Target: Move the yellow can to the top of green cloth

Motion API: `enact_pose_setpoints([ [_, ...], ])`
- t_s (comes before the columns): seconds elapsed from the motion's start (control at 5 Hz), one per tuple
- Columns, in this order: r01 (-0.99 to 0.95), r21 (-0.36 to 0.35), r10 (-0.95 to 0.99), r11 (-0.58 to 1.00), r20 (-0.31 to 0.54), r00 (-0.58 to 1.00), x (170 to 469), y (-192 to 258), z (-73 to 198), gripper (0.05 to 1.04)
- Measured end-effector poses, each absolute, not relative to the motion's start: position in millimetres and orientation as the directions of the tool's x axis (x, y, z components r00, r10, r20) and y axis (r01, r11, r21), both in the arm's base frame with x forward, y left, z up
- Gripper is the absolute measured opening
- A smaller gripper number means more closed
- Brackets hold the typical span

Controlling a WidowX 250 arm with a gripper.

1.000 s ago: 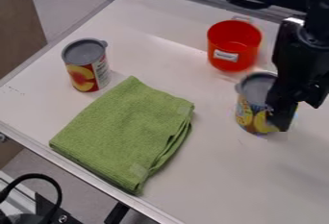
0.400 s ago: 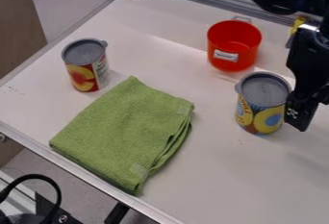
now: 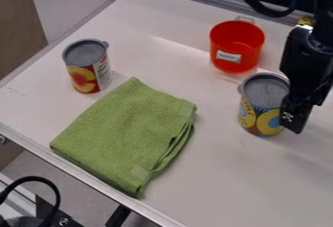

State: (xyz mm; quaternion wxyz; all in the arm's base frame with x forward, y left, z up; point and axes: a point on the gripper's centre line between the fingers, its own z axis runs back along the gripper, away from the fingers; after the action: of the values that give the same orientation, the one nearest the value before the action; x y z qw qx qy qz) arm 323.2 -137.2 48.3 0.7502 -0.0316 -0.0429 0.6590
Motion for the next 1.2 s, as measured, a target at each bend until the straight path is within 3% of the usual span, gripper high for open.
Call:
enact_pose_setpoints([
  [0.6,-0.994,-0.067,0.996,0.088,0.022,0.086,330,-99,46,0.999],
  [1.0,-0.957,-0.040,0.953,0.286,0.122,0.279,324,-74,33,0.999],
  [1.2,-0.931,-0.052,0.927,0.362,0.128,0.354,324,-62,36,0.999],
])
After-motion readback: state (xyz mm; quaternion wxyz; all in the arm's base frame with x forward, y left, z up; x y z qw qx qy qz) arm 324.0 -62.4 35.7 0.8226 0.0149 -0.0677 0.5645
